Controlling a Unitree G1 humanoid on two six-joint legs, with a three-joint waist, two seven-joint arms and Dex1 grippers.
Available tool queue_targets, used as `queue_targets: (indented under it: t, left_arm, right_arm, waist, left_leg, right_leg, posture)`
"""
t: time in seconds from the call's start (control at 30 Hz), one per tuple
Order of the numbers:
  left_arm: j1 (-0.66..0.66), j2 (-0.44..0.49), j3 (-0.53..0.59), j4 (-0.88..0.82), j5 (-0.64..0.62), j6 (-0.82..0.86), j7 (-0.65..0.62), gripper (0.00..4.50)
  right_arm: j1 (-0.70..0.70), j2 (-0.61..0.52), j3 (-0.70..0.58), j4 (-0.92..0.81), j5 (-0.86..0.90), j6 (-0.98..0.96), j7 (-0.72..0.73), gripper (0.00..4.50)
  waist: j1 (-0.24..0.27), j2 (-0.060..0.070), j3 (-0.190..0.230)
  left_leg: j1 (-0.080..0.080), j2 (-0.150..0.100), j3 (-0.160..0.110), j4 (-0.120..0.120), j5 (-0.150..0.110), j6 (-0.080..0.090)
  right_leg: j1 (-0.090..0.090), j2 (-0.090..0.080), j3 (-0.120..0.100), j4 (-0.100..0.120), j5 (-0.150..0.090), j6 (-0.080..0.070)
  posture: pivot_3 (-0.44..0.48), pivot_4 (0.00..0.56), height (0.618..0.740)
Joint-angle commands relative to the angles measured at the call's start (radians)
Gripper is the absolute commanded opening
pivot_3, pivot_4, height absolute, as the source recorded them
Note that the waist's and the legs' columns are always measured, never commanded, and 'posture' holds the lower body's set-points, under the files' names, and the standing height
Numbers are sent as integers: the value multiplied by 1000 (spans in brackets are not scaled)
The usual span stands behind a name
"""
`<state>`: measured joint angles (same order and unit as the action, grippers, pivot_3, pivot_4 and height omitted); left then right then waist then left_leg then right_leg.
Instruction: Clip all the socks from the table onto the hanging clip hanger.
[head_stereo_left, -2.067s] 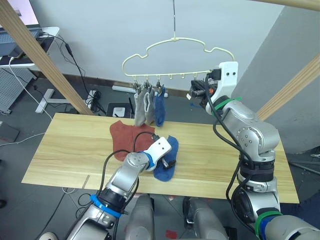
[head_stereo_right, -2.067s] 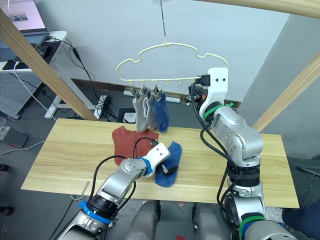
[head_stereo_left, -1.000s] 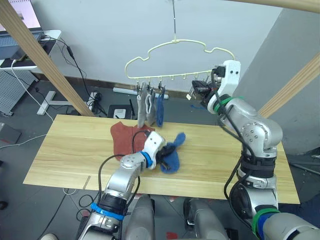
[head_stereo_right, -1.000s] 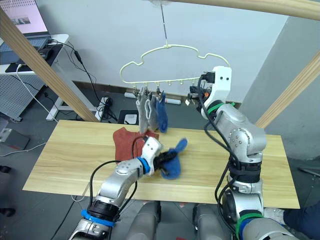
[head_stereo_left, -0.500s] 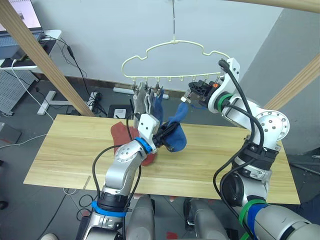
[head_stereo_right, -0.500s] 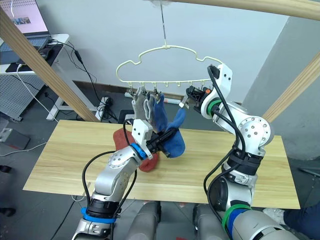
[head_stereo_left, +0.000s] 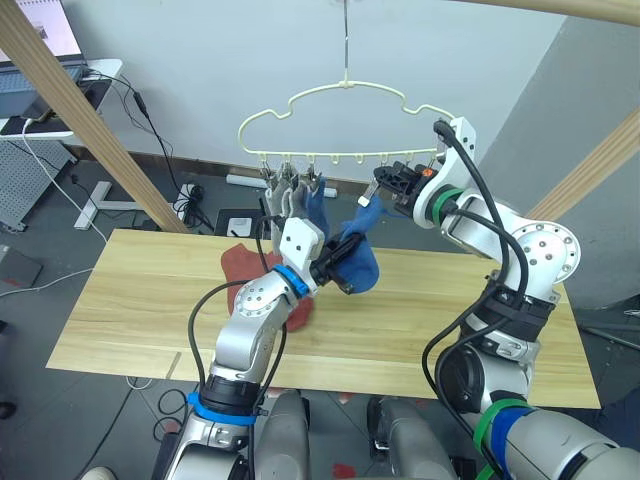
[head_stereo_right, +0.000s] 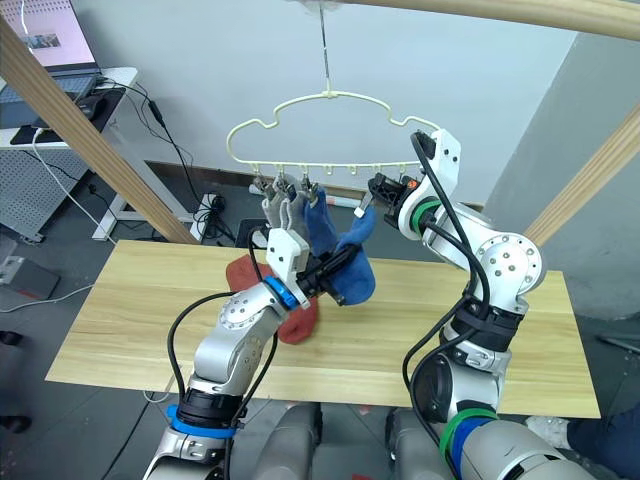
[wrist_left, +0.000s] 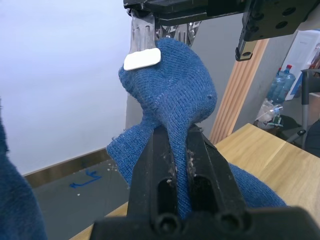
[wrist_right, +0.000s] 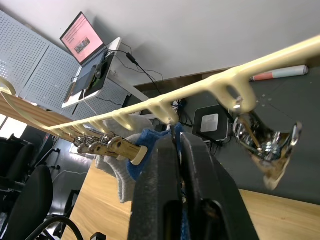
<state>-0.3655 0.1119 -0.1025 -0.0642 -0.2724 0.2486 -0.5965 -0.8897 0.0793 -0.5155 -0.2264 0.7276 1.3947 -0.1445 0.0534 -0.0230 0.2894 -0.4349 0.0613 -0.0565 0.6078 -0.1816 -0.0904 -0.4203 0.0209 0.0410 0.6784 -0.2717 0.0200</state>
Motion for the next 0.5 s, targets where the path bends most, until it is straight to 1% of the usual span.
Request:
queue_targets:
  t: [0.03, 0.1, 0.23, 0.3, 0.33, 0.37, 0.4, 0.47, 0.5]
  left_arm:
    - [-3, -5, -9, -21, -10, -22, -3, 0]
    - [3, -3, -11, -26, -10, -23, -5, 0]
    - [6, 1, -12, -31, -25, 3, -11, 0]
    - [5, 8, -10, -30, -35, 18, -20, 533]
    - [4, 11, -8, -28, -42, 27, -24, 716]
    - [3, 15, -8, -25, -47, 33, -28, 1013]
    - [2, 20, -5, -20, -56, 48, -33, 1406]
    - [-3, 31, 2, -12, -75, 72, -46, 1905]
    - [-6, 41, 9, -8, -83, 86, -53, 2244]
  right_arm:
    - [42, -20, 3, -11, 8, 30, 8, 1560]
    - [47, -18, 1, -21, 22, 30, 16, 2344]
    - [28, 11, -136, -61, 160, 119, 34, 3751]
    - [23, -2, -178, -85, 209, 158, 38, 4412]
    - [27, -17, -193, -99, 233, 178, 46, 4500]
    - [32, -31, -202, -112, 253, 192, 53, 4500]
    - [45, -46, -210, -130, 275, 206, 62, 4500]
    - [79, -78, -199, -173, 304, 214, 87, 4500]
    - [108, -104, -168, -206, 308, 207, 106, 4500]
  waist:
    - [-1, 0, 0]
    - [-3, 1, 1]
    - [-10, 2, 1]
    - [-11, 2, 1]
    - [-12, 2, 1]
    - [-13, 2, 1]
    - [-15, 2, 1]
    - [-18, 2, 1]
    - [-20, 2, 1]
  left_leg:
    - [0, 0, 0, 0, 0, 0]
    - [-1, 0, 0, 0, 0, 0]
    - [-2, 1, 1, -1, 0, 0]
    - [-2, 1, 1, -2, 0, 0]
    - [-2, 1, 1, -2, 0, 0]
    - [-2, 1, 1, -2, 0, 0]
    - [-2, 1, 1, -2, 0, 0]
    - [-2, 1, 1, -2, 0, 0]
    - [-2, 1, 1, -2, 0, 0]
  right_leg:
    - [0, 0, 0, 0, 0, 0]
    - [-1, 0, 0, 0, 0, 0]
    - [-3, 1, 0, 0, 0, 0]
    - [-3, 1, 0, 0, 0, 0]
    - [-3, 1, 0, 0, 0, 0]
    - [-3, 1, 1, 0, 0, 0]
    - [-3, 1, 1, 0, 0, 0]
    - [-3, 1, 1, 0, 0, 0]
    - [-3, 1, 1, 0, 0, 0]
  posture:
    - [155, 280, 740]
    - [159, 276, 740]
    - [159, 271, 740]
    - [153, 269, 740]
    - [149, 268, 740]
    - [146, 267, 740]
    - [143, 267, 740]
    - [141, 265, 740]
    - [138, 264, 740]
